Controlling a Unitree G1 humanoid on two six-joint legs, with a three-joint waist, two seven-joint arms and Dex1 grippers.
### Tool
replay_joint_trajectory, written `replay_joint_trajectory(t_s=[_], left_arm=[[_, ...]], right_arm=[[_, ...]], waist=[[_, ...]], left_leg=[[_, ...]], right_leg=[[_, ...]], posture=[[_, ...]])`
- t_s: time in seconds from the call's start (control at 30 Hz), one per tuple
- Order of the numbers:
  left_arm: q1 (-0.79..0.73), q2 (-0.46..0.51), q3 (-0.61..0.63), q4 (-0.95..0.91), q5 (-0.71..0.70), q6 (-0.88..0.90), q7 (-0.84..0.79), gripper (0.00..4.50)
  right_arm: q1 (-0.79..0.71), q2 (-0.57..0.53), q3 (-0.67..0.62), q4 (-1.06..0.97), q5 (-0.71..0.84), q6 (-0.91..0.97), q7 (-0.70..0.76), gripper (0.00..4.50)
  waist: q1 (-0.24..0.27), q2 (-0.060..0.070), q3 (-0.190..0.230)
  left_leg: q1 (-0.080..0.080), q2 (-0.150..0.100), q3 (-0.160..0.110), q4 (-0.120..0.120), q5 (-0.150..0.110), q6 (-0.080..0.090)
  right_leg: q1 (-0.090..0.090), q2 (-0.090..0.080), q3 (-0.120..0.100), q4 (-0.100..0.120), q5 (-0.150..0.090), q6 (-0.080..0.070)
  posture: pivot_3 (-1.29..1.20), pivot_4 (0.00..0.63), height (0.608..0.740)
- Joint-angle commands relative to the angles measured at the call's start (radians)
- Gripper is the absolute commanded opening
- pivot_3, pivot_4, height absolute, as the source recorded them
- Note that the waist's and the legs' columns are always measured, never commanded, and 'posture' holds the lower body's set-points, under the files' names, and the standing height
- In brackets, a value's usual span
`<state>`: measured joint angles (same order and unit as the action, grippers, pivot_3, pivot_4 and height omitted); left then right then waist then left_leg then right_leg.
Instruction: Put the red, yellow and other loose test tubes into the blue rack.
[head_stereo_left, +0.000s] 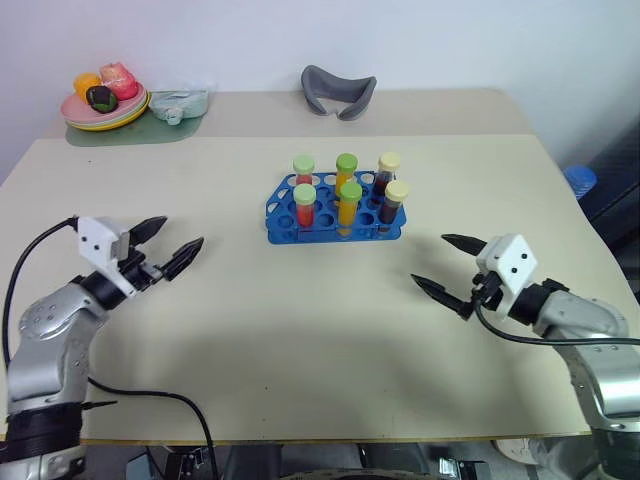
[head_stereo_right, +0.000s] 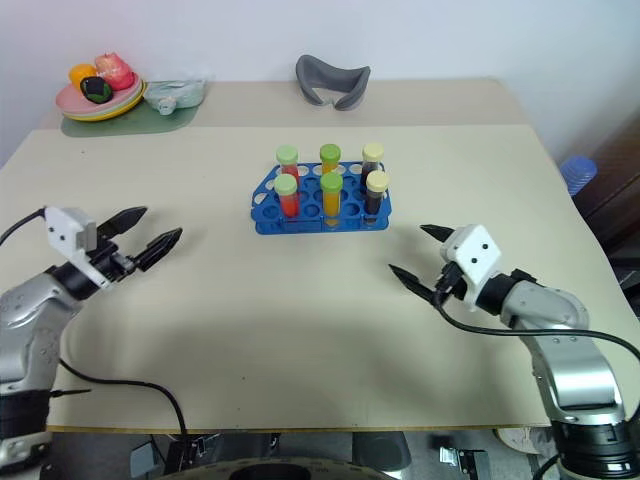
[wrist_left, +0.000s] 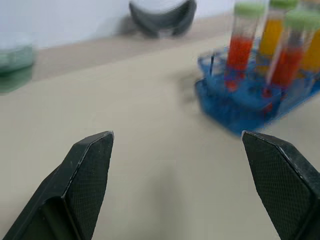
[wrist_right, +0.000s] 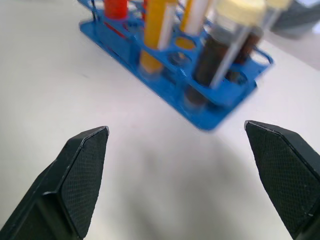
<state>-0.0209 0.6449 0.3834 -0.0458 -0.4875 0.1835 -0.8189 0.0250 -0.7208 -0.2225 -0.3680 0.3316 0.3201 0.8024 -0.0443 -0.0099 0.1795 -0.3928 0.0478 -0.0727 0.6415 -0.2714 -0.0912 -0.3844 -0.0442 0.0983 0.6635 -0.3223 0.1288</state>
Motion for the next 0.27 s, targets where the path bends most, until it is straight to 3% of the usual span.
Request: replay_joint_trajectory(t_s=[0.03, 0.27], left_arm=[[0.030, 0.009, 0.042, -0.016, 0.001, -0.036, -0.010, 4.19], [0.081, -0.034, 0.041, -0.062, 0.000, -0.043, 0.035, 4.19]], right_arm=[[0.005, -0.025, -0.048, 0.030, 0.023, -0.019, 0.033, 4.50], [-0.052, -0.032, -0.030, 0.092, 0.010, -0.038, 0.048, 4.50]], waist=[[0.001, 0.000, 0.000], [-0.001, 0.000, 0.000]], left_leg=[[0.000, 0.000, 0.000, 0.000, 0.000, 0.000], [0.000, 0.000, 0.000, 0.000, 0.000, 0.000]], right_leg=[[0.000, 0.000, 0.000, 0.000, 0.000, 0.000], [0.000, 0.000, 0.000, 0.000, 0.000, 0.000]], posture=[[0.00, 0.150, 0.740], [0.00, 0.150, 0.740]])
